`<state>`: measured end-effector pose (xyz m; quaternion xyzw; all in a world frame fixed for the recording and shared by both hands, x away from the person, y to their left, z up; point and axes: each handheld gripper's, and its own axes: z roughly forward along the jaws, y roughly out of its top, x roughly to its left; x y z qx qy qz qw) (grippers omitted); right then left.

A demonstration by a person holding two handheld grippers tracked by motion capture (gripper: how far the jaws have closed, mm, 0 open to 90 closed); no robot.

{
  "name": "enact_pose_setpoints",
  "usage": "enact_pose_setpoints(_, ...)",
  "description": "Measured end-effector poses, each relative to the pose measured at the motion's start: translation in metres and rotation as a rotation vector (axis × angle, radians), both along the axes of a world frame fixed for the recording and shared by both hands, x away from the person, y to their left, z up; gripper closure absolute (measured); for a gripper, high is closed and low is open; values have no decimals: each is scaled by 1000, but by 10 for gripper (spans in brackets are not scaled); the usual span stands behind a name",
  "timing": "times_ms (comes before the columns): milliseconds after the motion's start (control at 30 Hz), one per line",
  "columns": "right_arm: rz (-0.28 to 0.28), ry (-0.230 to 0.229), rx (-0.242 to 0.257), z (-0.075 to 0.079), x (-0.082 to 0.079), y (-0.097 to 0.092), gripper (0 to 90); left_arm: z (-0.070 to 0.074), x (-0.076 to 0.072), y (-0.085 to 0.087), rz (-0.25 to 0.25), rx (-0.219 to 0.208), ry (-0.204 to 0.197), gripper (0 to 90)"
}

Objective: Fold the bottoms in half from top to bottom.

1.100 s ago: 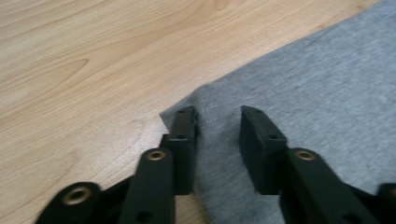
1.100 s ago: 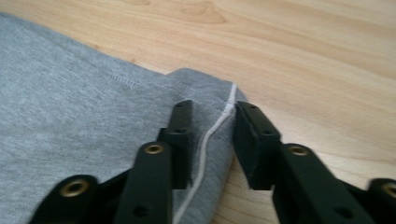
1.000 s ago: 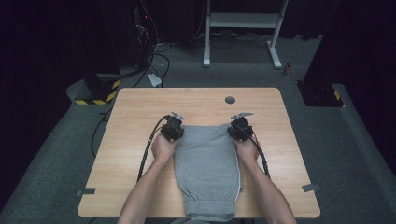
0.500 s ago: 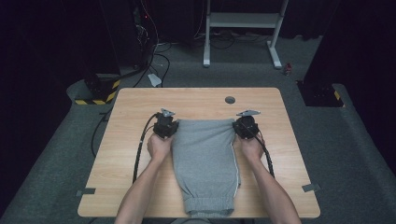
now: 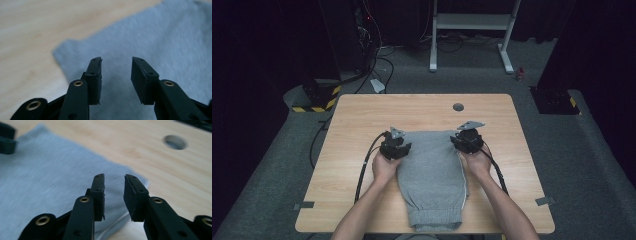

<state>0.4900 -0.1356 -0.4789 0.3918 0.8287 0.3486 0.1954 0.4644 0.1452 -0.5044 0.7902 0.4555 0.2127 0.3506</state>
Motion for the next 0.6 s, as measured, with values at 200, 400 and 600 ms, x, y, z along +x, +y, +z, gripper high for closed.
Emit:
enact_pose_setpoints(200, -66, 86, -55, -32, 24, -9, 726, -13, 21, 6, 34, 26, 37, 606)
enact_pose_setpoints(400, -124, 69, -53, -28, 26, -16, 665, -5, 26, 3, 73, 29, 51, 557)
enact_pose_setpoints(600, -16, 39, 23, -7, -14, -21, 652, 5, -19, -6, -20, -11, 63, 510)
